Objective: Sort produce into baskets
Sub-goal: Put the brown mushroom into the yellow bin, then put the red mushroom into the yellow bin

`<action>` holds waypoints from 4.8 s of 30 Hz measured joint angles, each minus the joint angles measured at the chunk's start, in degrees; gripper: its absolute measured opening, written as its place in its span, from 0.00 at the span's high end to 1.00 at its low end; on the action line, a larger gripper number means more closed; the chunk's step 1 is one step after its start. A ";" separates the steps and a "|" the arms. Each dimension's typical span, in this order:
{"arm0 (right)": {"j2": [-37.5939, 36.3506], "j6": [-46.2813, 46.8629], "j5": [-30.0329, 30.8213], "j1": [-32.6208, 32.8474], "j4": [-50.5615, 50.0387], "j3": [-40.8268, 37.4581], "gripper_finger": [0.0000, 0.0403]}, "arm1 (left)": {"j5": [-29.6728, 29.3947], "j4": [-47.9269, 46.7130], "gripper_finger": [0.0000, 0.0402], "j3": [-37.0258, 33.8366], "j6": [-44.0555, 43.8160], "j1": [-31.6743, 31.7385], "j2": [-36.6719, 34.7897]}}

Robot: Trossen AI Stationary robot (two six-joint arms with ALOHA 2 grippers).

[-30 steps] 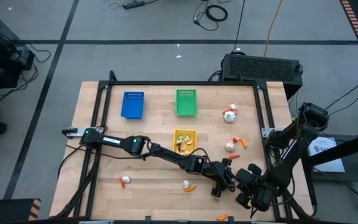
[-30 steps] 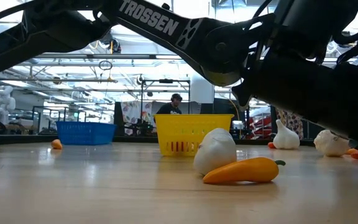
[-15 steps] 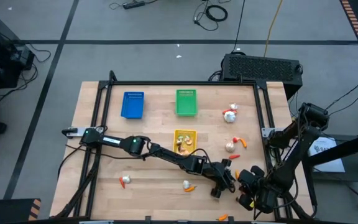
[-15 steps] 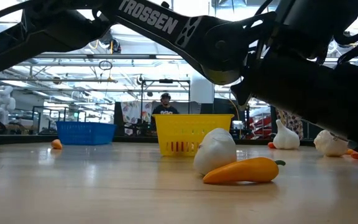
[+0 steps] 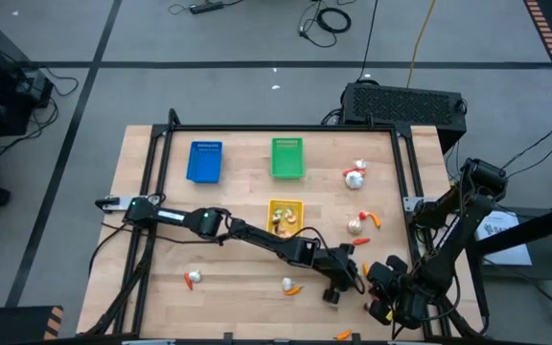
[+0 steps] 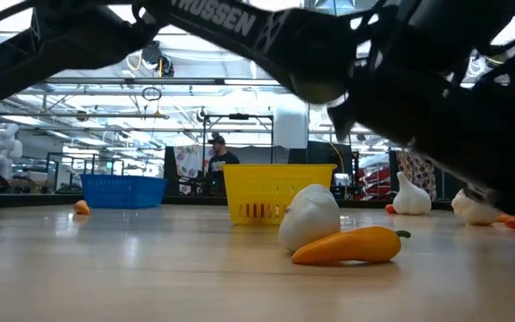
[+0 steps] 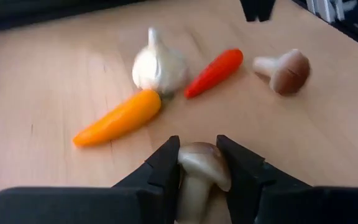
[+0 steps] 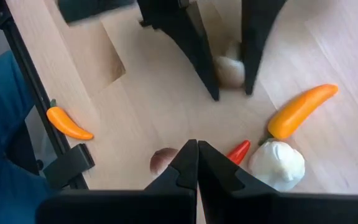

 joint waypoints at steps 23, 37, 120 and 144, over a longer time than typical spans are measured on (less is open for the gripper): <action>0.02 -4.34 3.80 -0.02 0.69 0.02 1.00 | -17.03 -68.16 0.76 0.04 -1.51 0.56 -23.34; 1.53 -8.78 4.74 1.89 5.00 0.00 1.00 | -18.79 -73.69 0.76 -4.20 -4.63 6.12 -23.23; 1.90 6.08 -4.61 4.50 -2.75 -0.04 1.00 | -5.60 1.41 0.45 1.92 -10.06 17.11 -1.07; 1.90 8.62 -4.51 4.44 -2.71 -0.04 1.00 | -3.23 5.49 0.45 1.88 -6.03 16.49 2.71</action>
